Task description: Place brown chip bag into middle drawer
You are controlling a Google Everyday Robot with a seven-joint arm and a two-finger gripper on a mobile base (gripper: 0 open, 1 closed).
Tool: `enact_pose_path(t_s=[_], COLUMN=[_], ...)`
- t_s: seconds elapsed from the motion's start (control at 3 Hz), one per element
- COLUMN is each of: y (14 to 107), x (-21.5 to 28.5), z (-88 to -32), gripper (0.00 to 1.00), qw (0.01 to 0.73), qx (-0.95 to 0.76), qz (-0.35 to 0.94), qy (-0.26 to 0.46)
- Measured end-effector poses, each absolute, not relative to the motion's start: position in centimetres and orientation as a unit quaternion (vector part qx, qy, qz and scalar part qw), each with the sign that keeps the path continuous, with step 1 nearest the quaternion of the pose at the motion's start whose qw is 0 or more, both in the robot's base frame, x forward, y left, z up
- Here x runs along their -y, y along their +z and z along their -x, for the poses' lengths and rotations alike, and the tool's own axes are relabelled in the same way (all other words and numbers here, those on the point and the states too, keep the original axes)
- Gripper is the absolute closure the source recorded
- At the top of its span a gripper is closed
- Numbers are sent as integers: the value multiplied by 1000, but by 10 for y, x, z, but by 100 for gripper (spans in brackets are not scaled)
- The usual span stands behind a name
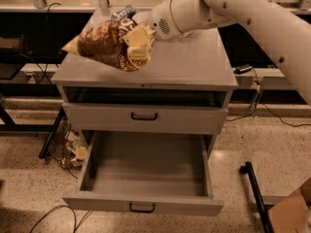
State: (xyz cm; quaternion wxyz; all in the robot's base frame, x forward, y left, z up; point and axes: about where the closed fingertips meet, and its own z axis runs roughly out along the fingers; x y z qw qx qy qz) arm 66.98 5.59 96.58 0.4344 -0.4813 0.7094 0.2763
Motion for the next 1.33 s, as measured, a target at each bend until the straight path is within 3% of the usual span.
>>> enact_pose_path(t_s=[1.0,1.33], y=[972,969], x=[-62,-65], z=[-646,-600], gripper=[100,100], qw=[437,416], qx=[-683,-675], qz=[503,529], qy=[300,301])
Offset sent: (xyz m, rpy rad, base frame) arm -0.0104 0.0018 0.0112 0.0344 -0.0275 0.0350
